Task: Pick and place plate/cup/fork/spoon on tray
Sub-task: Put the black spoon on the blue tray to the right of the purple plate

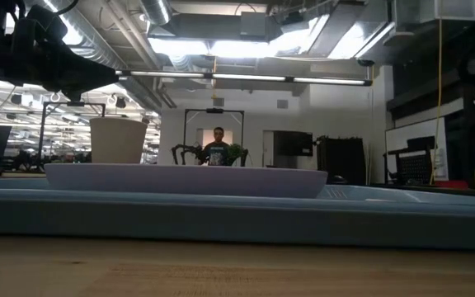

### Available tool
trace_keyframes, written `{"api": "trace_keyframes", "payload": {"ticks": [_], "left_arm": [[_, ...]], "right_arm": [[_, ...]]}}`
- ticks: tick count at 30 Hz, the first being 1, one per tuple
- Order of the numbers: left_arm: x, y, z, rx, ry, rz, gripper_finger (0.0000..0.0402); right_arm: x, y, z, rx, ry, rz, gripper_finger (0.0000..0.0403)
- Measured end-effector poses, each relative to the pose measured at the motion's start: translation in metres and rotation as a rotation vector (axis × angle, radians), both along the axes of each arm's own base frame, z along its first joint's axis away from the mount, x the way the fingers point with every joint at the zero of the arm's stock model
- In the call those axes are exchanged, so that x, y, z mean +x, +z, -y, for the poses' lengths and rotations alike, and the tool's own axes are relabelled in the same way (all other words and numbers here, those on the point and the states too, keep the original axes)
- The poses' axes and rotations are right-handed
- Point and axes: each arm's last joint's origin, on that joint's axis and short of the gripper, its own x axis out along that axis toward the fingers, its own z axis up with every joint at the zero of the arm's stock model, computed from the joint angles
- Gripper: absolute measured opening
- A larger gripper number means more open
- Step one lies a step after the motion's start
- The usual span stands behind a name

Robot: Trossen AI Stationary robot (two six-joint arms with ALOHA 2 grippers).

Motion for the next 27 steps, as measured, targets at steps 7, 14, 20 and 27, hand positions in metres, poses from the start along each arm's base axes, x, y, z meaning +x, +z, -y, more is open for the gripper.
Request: {"api": "trace_keyframes", "payload": {"ticks": [7, 14, 20, 27], "left_arm": [[0.0000, 0.0000, 0.0000, 0.000, 0.000, 0.000, 0.0101], [0.0000, 0.0001, 0.0000, 0.000, 0.000, 0.001, 0.0101], [0.0000, 0.0001, 0.0000, 0.000, 0.000, 0.000, 0.0101], [0.0000, 0.0000, 0.0000, 0.000, 0.000, 0.000, 0.0101]], "right_arm": [[0.0002, 0.0000, -0.0002, 0.002, 0.000, 0.003, 0.0127], [0.0004, -0.0014, -0.0003, 0.002, 0.000, 0.004, 0.0127], [-0.0019, -0.0079, 0.0020, 0.012, -0.003, 0.023, 0.0127], [-0.0025, -0.0079, 0.0026, 0.007, -0.004, 0.024, 0.0122]]}}
